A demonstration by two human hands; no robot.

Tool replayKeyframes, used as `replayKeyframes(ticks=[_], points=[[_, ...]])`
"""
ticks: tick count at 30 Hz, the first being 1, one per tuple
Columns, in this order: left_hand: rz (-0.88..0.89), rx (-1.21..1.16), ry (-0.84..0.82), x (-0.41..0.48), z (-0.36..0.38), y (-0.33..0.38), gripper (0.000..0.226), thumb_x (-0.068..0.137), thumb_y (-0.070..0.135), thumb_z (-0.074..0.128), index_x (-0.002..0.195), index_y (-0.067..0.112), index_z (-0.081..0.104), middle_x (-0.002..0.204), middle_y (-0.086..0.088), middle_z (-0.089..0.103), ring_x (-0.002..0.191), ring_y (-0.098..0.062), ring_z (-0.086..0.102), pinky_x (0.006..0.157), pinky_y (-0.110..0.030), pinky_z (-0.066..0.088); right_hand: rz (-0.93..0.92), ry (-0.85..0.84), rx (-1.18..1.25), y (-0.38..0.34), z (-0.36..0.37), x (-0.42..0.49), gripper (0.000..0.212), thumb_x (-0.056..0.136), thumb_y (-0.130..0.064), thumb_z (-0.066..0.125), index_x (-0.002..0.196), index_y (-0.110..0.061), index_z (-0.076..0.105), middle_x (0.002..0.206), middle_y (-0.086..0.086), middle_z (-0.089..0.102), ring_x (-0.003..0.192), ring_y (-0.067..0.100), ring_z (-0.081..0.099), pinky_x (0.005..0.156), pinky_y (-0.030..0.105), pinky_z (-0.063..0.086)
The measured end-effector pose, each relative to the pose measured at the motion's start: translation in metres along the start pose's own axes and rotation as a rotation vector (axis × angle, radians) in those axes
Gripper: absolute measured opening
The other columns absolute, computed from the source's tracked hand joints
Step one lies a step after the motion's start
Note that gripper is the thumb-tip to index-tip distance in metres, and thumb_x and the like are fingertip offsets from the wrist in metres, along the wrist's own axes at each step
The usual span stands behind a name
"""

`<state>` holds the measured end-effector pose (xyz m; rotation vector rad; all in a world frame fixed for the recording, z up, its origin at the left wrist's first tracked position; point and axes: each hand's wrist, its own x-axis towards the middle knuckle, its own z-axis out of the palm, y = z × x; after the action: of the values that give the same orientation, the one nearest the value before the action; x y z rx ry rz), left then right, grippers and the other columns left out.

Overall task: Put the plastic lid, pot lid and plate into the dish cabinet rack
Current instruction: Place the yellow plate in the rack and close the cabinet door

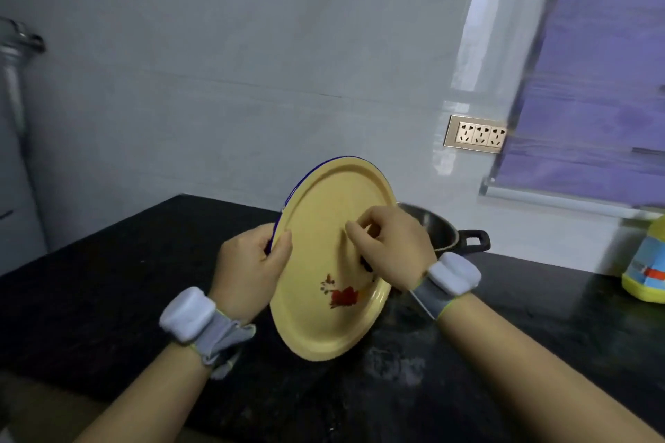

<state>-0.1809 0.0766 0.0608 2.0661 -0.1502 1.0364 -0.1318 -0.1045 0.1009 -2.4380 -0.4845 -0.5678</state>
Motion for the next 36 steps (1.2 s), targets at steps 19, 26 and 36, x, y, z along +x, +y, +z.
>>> replayKeyframes(ticks=[19,26,36], points=[[-0.133,-0.049,0.161,0.001,-0.154,-0.013,0.029,0.061,0.057,0.053,0.064,0.032,0.067,0.063,-0.005,0.069,0.057,-0.009,0.055,0.059,-0.029,0.049,-0.034,-0.243,0.591,-0.111,0.106,-0.001,0.016,0.081,-0.023,0.061,0.086,-0.027,0.046,0.073,0.004,0.056,0.072,0.027,0.063,0.071,0.04,0.054],[-0.201,-0.114,0.08,-0.011,-0.197,0.001,0.04,0.05,0.061,0.061,0.068,0.025,0.066,0.056,0.009,0.062,0.053,-0.011,0.054,0.048,-0.028,0.049,-0.108,-0.393,0.884,-0.158,0.132,0.002,0.016,0.084,-0.005,0.059,0.087,-0.018,0.05,0.057,0.001,0.057,0.053,0.013,0.059,0.064,0.034,0.054],[-0.363,-0.182,0.067,-0.044,-0.272,0.006,0.027,0.065,0.039,0.064,0.07,0.014,0.056,0.049,0.004,0.06,0.045,-0.007,0.055,0.043,-0.02,0.048,-0.311,-0.804,0.959,-0.233,0.171,-0.024,0.016,0.085,-0.006,0.059,0.085,-0.018,0.049,0.055,0.001,0.06,0.056,0.019,0.064,0.059,0.033,0.055]])
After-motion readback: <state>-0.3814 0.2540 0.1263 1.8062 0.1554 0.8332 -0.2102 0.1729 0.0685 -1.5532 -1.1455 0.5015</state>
